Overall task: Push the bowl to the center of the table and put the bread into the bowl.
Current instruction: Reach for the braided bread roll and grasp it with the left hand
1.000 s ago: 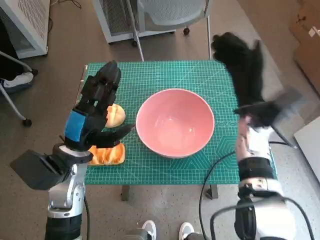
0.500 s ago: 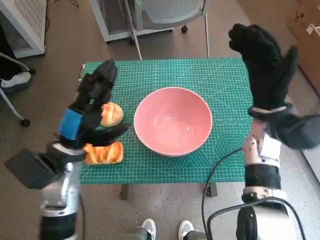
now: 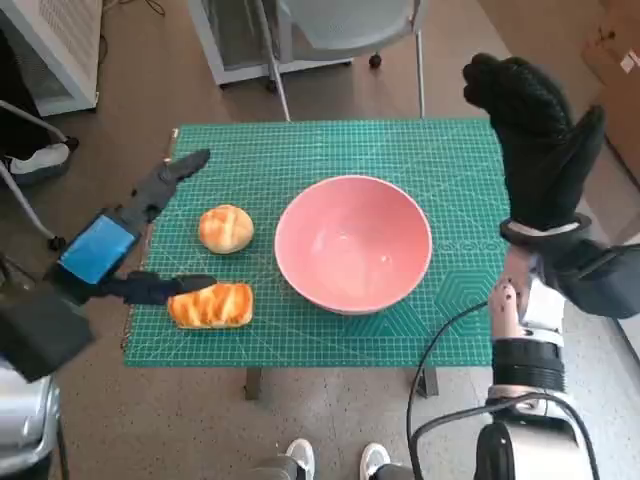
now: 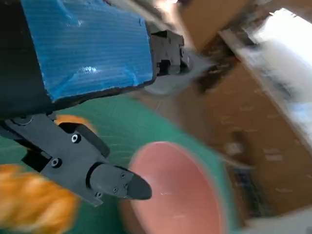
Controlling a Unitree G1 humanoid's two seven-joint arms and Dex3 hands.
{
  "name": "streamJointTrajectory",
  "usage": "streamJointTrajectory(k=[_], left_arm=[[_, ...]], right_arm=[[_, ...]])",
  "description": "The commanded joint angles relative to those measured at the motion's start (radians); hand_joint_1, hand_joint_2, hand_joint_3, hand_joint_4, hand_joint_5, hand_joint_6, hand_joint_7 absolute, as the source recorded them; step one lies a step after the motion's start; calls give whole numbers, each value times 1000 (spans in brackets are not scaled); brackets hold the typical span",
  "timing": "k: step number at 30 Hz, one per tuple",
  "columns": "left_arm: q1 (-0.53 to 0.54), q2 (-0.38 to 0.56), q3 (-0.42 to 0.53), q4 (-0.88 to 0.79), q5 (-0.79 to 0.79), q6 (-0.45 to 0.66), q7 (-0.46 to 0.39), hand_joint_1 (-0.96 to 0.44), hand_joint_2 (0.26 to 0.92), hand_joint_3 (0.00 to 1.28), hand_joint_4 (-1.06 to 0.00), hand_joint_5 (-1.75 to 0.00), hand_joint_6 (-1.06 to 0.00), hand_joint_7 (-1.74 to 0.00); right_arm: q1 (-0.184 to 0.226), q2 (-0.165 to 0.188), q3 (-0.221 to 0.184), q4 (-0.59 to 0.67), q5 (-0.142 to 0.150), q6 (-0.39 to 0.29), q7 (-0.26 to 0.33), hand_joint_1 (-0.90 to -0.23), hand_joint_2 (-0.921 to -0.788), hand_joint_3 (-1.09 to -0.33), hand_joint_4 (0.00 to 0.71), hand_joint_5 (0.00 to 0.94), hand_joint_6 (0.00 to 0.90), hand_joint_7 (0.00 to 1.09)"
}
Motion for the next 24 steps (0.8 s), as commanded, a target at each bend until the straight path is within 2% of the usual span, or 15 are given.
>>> streamJointTrajectory(k=[1, 3, 10, 16, 24], left_arm=[[-5, 98, -115, -129, 125, 238, -24, -211, 717, 21, -72, -3, -266, -64], [-12, 99, -127, -141, 136, 270, -26, -213, 718, 16, -75, -3, -278, -51], [-54, 124, -260, -157, 227, 419, -37, -248, 725, 10, -97, -8, -316, -36], [-67, 142, -341, -148, 282, 473, -49, -196, 728, 8, -119, -9, -330, -26], [-87, 152, -398, -131, 325, 505, -66, -193, 731, 5, -127, -5, -337, -15]], right_arm=[[15, 14, 8, 38, -1, 15, -9, -595, -921, -609, 367, 14, 420, 35], [14, 15, 8, 40, 0, 15, -9, -596, -921, -609, 367, 13, 421, 34], [5, 36, 13, 65, 23, 29, 14, -601, -921, -603, 369, 10, 433, 35], [8, 48, 16, 56, 46, 43, 31, -605, -921, -599, 369, 7, 433, 31], [8, 55, 17, 52, 51, 53, 34, -604, -921, -598, 368, 5, 429, 25]])
